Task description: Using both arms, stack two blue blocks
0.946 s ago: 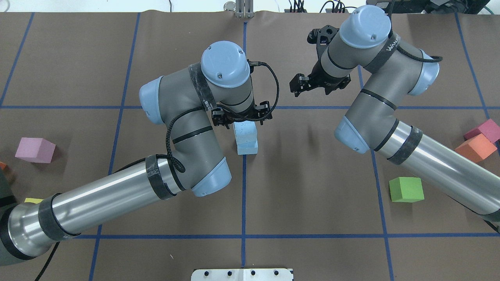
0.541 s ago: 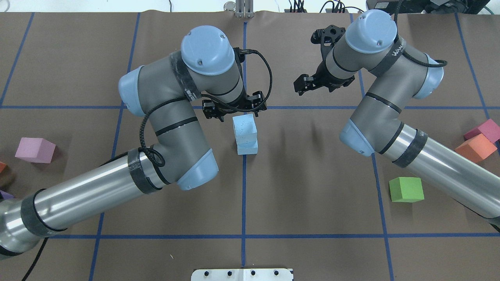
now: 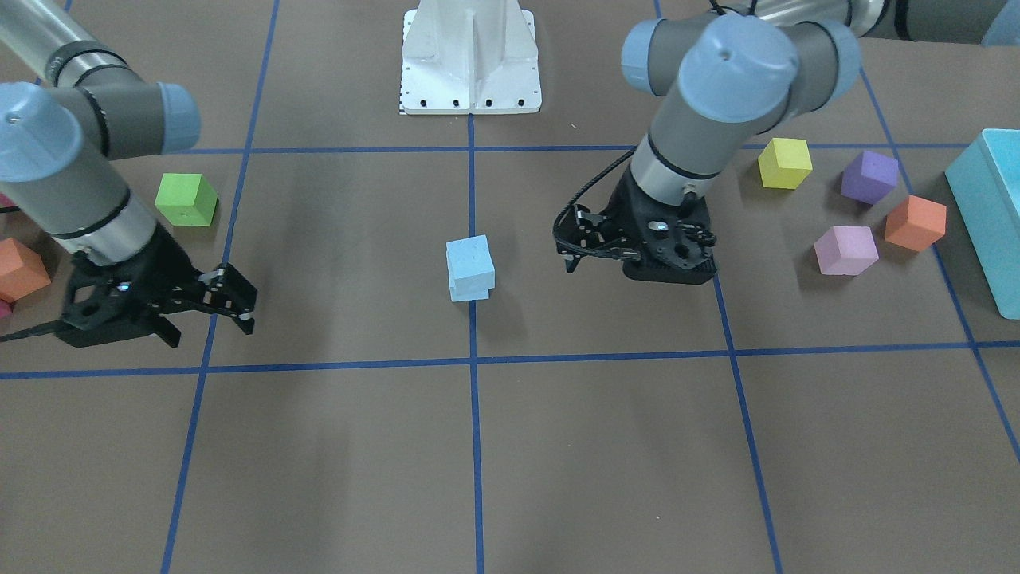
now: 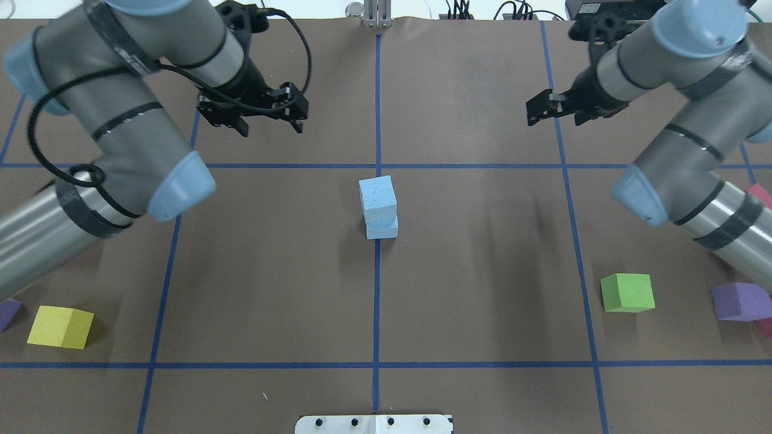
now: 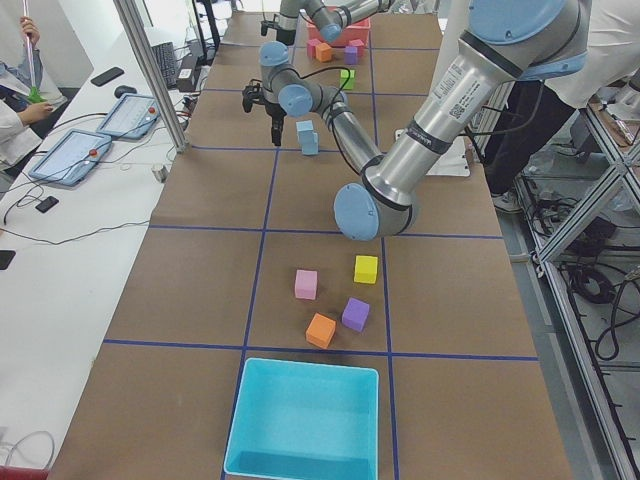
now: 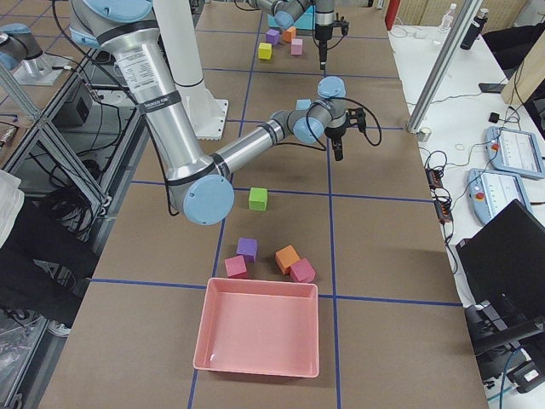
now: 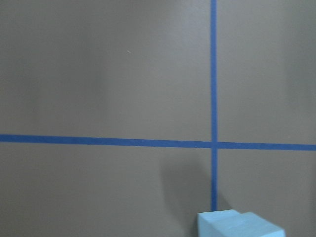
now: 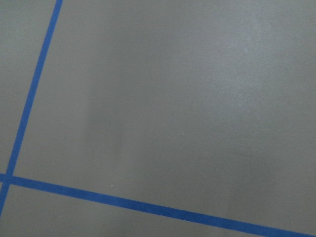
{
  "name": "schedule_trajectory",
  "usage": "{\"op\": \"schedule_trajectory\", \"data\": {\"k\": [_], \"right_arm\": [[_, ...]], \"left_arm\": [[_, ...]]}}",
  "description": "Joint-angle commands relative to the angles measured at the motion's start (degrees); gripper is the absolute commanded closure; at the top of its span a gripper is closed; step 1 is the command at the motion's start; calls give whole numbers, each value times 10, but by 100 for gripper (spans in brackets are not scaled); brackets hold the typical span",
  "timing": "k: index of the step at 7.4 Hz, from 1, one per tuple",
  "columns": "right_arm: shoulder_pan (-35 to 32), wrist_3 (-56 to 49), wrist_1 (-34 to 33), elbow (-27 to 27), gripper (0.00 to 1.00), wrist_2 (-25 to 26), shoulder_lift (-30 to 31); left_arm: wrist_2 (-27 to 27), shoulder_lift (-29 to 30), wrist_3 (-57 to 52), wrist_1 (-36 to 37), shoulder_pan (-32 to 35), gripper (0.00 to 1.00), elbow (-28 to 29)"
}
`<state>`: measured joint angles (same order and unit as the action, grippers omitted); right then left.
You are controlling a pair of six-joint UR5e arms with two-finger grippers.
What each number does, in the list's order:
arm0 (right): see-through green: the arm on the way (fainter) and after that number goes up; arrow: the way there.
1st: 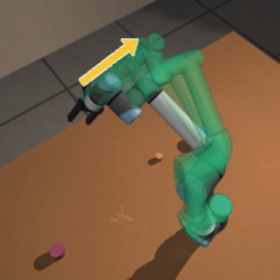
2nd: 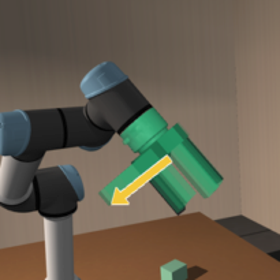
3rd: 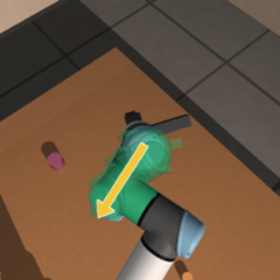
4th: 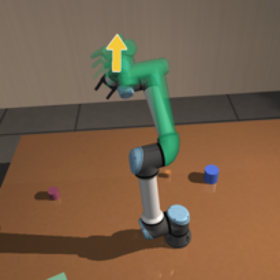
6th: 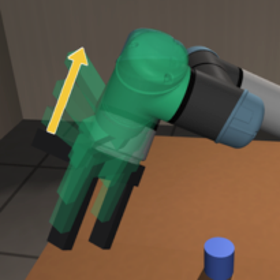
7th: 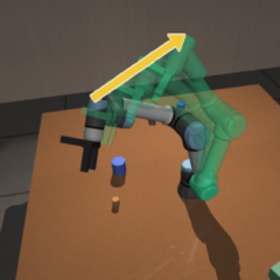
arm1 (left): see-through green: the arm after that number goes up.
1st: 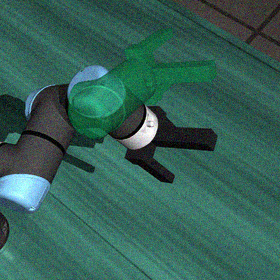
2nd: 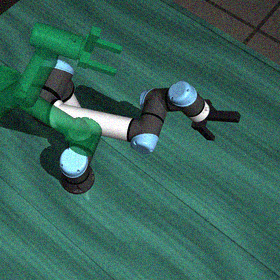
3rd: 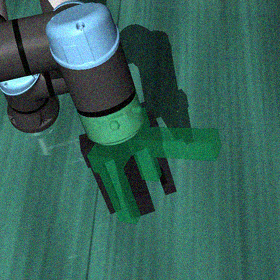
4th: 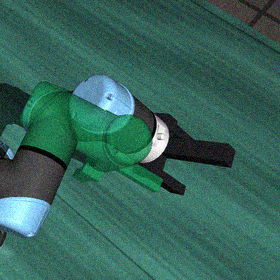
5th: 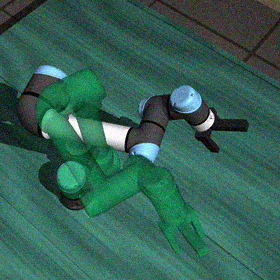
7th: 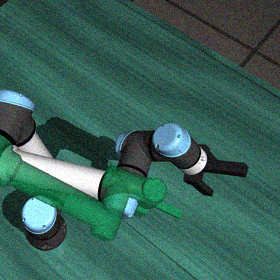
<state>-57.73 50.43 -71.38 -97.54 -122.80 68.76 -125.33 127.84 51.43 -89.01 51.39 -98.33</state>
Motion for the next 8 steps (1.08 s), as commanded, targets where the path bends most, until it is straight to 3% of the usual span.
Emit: {"op": "schedule_trajectory", "data": {"k": [1,2,4,8], "right_arm": [[-97,-29,0,-70,0,-63,103],[-135,-109,0,-90,0,-64,165],[-214,-224,-1,-96,0,-81,248],[-285,-348,-42,-96,0,-89,334]], "left_arm": [[-24,-91,-254,52,103,1,-42],[-25,-135,-345,53,153,1,-38],[-84,-189,-455,57,243,1,10],[-84,-323,-601,56,351,1,59]]}}
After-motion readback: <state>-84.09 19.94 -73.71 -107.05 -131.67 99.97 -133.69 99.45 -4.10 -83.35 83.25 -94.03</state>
